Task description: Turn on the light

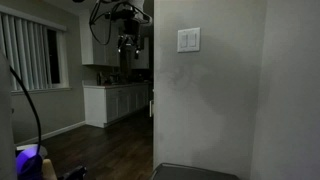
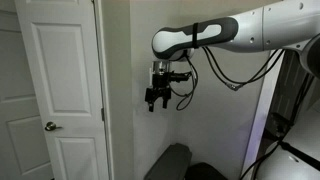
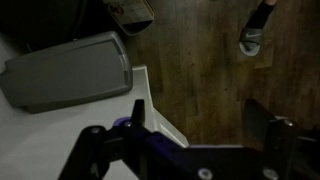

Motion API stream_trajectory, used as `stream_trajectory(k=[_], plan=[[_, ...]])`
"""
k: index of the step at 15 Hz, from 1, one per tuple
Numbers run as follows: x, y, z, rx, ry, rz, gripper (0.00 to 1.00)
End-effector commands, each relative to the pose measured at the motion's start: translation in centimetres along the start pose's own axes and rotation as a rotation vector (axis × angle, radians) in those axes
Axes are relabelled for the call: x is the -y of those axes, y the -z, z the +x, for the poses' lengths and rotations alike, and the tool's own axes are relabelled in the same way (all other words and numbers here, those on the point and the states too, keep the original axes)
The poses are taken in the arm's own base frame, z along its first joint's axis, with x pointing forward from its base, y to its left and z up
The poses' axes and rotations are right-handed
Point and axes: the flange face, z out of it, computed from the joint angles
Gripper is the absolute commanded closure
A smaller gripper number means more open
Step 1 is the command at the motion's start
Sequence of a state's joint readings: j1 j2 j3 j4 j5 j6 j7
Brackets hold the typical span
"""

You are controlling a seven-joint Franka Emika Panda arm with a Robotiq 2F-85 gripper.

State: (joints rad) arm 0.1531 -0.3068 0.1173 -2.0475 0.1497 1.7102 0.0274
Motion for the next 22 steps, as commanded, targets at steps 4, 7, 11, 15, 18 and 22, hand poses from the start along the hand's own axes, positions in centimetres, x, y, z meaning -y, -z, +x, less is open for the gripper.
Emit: stream_trajectory(k=[4, 7, 11, 15, 18, 22], plan=[[0.0, 0.0, 0.0, 0.001, 0.0, 0.0, 0.0], [-0.1, 0.1, 0.2, -0.001, 0.003, -0.006, 0.0], [-1.2, 2.4, 2.3, -0.116, -0.085, -0.102, 0.0], [-1.8, 5.9, 3.8, -0.239, -0.122, -0.185, 0.0], [-2.1, 7.3, 4.5, -0.332, -0.201, -0.292, 0.0], [-2.8, 7.3, 5.0, -0.378, -0.311, -0.43, 0.3]])
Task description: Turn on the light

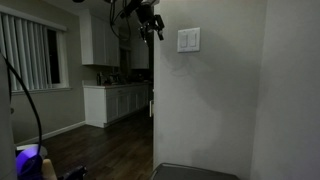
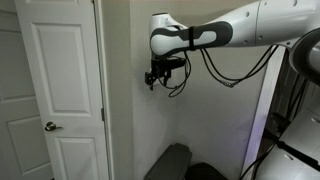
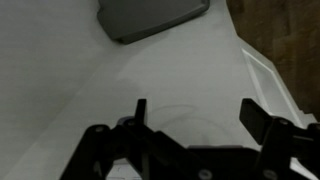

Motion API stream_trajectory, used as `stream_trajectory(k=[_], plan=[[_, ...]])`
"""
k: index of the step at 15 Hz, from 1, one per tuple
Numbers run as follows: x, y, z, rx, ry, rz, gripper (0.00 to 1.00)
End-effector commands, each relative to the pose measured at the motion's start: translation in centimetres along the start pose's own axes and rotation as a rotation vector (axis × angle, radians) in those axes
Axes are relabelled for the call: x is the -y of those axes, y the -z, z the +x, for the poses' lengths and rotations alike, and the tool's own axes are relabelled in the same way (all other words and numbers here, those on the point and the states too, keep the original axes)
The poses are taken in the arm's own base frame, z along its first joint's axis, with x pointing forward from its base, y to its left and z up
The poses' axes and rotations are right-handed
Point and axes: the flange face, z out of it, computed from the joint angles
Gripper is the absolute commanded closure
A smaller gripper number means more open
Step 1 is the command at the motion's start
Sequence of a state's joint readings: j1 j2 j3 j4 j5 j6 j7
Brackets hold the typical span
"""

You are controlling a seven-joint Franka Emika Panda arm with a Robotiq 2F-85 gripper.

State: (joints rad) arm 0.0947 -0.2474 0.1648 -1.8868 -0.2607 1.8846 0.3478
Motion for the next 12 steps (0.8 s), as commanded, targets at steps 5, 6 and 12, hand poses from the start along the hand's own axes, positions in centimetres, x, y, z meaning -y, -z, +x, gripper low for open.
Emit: stream_trajectory(k=[5, 6, 12], plan=[[-0.1, -2.0, 2.1, -0.064, -0.119, -0.185, 0.63], [-0.1, -2.4, 2.4, -0.069, -0.123, -0.196, 0.71], [-3.9, -3.1, 8.9, -0.115, -0.154, -0.242, 1.0]])
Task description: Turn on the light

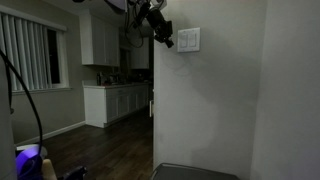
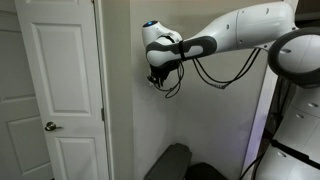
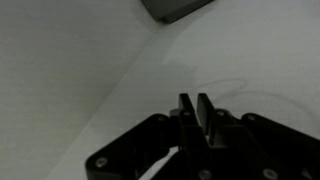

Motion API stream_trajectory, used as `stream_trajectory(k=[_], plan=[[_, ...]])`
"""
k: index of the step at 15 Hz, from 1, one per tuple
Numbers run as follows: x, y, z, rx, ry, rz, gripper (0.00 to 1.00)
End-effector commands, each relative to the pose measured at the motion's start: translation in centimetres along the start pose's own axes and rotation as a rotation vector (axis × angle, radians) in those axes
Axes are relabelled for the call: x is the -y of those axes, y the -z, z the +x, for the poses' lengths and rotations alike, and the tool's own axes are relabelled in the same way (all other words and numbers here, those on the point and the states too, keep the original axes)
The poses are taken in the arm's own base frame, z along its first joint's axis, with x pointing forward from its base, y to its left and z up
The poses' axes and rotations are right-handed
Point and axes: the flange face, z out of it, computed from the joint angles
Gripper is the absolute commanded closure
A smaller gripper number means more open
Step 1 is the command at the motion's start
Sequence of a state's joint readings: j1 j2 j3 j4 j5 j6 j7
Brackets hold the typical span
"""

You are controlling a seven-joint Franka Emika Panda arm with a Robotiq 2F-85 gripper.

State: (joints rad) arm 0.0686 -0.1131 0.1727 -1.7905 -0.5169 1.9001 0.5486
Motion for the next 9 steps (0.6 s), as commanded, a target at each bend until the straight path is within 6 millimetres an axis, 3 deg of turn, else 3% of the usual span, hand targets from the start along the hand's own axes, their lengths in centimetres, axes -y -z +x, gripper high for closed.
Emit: stream_trajectory(k=[1, 4, 9], plan=[[-2.6, -0.7, 5.9, -0.052, -0.044, -0.041, 1.0], [-4.4, -0.1, 9.2, -0.088, -0.083, -0.063, 1.0], [-4.4, -1.0, 10.1, 0.006, -0.047, -0.031, 1.0]])
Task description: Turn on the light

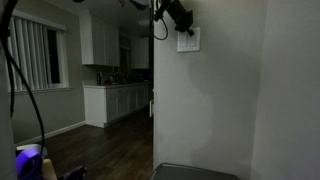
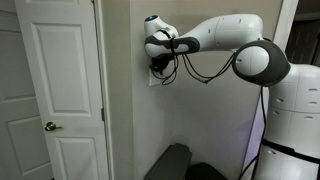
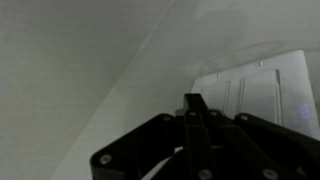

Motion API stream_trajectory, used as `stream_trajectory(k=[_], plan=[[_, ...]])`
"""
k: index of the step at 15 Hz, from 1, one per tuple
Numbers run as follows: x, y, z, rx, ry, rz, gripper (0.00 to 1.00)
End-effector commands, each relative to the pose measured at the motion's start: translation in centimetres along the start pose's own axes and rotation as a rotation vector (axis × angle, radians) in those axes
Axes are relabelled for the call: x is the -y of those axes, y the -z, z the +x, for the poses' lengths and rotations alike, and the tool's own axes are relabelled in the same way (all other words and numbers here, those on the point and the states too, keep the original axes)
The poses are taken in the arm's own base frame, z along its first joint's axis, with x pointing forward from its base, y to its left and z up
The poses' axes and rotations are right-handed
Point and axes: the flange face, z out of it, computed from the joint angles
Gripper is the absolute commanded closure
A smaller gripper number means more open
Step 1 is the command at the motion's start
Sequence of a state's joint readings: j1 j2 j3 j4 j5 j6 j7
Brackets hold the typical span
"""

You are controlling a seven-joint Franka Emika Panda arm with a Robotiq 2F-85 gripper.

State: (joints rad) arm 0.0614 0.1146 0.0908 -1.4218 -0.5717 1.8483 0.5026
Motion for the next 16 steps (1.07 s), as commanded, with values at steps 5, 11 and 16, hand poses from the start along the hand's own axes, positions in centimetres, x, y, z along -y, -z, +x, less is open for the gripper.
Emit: stream_trajectory(k=[5, 11, 16], plan=[[0.6, -0.6, -0.5, 0.106, 0.051, 0.005, 1.0], [0.2, -0.5, -1.7, 0.163, 0.065, 0.025, 1.0], [0.6, 0.6, -2.1, 0.113, 0.138, 0.145, 1.0]])
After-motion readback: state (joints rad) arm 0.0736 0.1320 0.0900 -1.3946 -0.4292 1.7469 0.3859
